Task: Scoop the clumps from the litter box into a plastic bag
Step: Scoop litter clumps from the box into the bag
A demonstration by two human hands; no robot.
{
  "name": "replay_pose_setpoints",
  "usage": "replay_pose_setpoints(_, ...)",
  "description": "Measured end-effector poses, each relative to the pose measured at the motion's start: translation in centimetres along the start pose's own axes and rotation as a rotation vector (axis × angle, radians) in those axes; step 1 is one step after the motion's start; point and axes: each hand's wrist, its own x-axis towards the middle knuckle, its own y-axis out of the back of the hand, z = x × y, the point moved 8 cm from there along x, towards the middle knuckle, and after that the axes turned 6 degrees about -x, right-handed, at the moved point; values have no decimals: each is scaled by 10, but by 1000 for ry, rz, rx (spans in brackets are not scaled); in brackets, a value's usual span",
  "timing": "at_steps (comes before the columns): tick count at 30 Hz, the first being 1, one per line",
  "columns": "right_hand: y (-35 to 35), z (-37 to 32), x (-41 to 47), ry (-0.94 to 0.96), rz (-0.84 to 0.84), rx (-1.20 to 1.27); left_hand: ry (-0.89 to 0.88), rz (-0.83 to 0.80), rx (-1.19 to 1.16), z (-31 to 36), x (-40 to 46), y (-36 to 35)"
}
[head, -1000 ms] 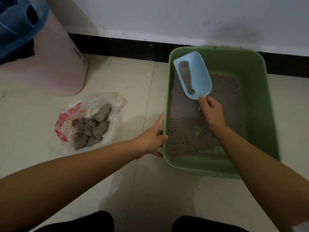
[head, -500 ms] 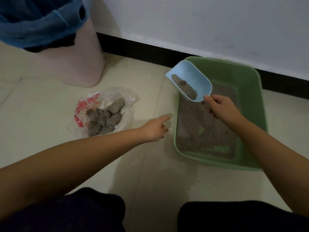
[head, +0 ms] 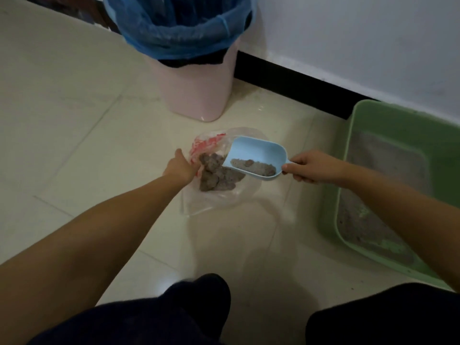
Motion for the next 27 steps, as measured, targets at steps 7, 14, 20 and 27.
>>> replay_pose_setpoints(7,-7,-61,35,28,-100,-476,-130,-52,-31,2,4,-13)
replay_pose_setpoints(14,-1,-112,43,4,-158,-754,-112,-59,-37,-4,7,-9)
replay_pose_setpoints(20,18,-113,33,-18,-124,-785,-104,-70,7,1,3,-3)
replay_pose_setpoints(27,92,-23,-37,-118,106,-349,-310,94,274,77,-41,-1)
